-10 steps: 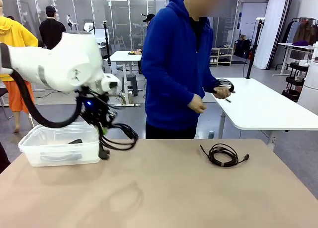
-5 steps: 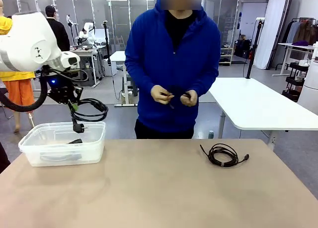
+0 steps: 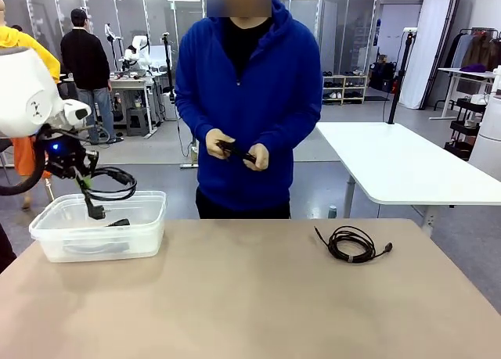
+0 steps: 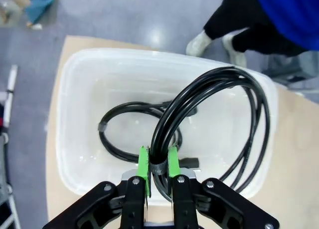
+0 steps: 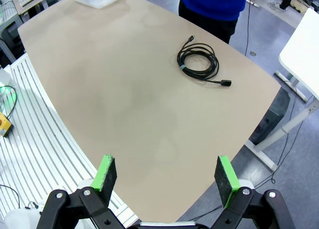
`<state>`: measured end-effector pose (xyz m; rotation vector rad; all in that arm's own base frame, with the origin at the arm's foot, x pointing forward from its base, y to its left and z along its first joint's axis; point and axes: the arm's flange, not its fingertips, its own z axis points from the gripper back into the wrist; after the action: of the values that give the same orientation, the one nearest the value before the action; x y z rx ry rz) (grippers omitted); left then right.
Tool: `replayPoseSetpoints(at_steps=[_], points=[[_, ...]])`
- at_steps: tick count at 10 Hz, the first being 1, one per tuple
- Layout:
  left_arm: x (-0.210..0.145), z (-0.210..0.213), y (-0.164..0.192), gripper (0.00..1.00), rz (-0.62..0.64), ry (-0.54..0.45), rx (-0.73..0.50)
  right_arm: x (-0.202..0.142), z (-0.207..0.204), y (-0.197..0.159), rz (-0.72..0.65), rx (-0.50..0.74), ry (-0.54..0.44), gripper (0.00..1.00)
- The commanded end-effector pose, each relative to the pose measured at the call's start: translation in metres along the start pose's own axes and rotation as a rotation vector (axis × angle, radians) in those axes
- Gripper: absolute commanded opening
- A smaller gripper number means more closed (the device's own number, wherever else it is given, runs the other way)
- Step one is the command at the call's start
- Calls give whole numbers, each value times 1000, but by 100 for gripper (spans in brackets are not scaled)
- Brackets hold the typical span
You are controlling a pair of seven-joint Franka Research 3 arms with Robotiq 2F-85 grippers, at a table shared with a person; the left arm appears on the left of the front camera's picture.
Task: Organize and store the cables.
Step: Place the Power Cable into the Organizing box.
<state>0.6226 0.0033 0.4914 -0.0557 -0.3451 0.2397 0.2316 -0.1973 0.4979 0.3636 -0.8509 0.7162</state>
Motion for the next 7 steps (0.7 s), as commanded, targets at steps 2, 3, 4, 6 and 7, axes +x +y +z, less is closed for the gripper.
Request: replayPoseSetpoints(at_steps=[2,3,4,6,7], points=[[-28,-28,11,17,102,46,8,-1,2,0,13,8,-6,100],[-37,-41,17,17,104,62,46,-1,2,0,13,8,-6,100],[-43,-58,23,17,110,97,70,-1,2,0,13,8,-6,100],[-51,-86,30,17,130,162,105,-1,2,0,13,8,-6,100],[-54,-102,30,17,141,188,132,-1,2,0,13,8,-6,100]])
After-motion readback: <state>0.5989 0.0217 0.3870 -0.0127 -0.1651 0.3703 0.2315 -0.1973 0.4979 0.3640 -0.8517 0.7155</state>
